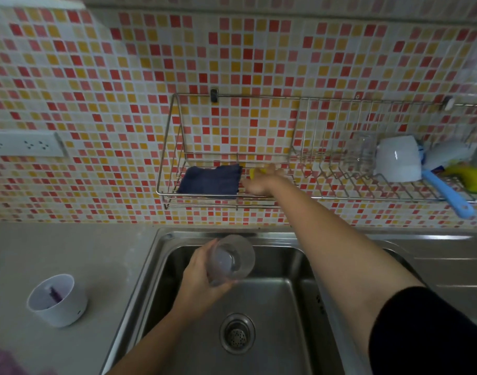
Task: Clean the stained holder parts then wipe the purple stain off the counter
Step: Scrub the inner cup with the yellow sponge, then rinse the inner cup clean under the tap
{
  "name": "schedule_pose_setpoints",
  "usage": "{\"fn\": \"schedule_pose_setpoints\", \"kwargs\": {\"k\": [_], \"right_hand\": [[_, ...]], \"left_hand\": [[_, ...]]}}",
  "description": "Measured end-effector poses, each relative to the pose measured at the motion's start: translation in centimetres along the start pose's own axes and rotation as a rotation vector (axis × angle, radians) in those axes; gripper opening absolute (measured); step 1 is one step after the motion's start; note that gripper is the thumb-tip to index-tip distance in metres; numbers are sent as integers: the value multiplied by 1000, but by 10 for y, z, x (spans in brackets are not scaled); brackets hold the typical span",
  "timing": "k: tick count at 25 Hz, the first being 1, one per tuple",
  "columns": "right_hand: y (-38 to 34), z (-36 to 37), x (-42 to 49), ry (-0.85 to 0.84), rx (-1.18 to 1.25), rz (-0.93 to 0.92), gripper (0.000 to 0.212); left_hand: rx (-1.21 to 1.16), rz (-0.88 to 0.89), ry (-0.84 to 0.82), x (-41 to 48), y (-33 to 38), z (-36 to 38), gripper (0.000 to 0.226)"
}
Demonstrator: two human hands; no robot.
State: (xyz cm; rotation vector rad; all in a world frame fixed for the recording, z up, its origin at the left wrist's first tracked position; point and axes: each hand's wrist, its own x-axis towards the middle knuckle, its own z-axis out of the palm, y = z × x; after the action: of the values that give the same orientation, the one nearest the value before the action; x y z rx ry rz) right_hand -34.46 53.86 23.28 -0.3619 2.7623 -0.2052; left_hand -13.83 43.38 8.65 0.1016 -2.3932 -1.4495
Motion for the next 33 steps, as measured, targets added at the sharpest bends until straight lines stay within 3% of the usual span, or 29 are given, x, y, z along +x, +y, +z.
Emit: {"fn": "schedule_pose_setpoints", "kwargs": {"k": [2,3,6,8,10,12,14,16,17,19,21,23,26,28,33], "right_hand": [[3,0,-7,59,68,-20,69],[6,3,-14,172,119,-46,63],[24,15,-46,785,301,-201,38],[49,30,-63,1097,455,-198,30],[81,56,-75,1248,640,-140,33],[116,93,-78,1291,769,-50,32],[150,132,-71,1236,780,55,26],[185,161,-49,1020,698,196,17],[202,170,-35,848,614,259,22],[225,181,-10,484,474,298,57],[233,186,11,298,431,175,81],[230,191,24,225,349,-39,89],[223,208,33,127,-35,-243,88],[220,219,36,87,-164,-240,82],[222,234,45,68,-230,-211,70]], "left_hand": [[-6,-18,-17,1,-3,4,88],[-3,-30,-30,3,-3,8,89],[-59,-92,-80,10,0,28,86],[-128,-164,-102,12,3,46,81],[-195,-218,-116,11,3,65,78],[-230,-256,-154,10,-3,86,84],[-239,-287,-183,12,-11,103,88],[-262,-329,-197,17,-18,117,90],[-279,-350,-202,21,-19,123,91],[-323,-371,-214,30,-20,132,86],[-356,-374,-244,39,-17,142,81],[-378,-373,-252,47,-16,150,80],[-394,-379,-275,51,-18,154,84],[-397,-388,-290,50,-21,155,85],[-429,-369,-290,53,-22,159,92]]}}
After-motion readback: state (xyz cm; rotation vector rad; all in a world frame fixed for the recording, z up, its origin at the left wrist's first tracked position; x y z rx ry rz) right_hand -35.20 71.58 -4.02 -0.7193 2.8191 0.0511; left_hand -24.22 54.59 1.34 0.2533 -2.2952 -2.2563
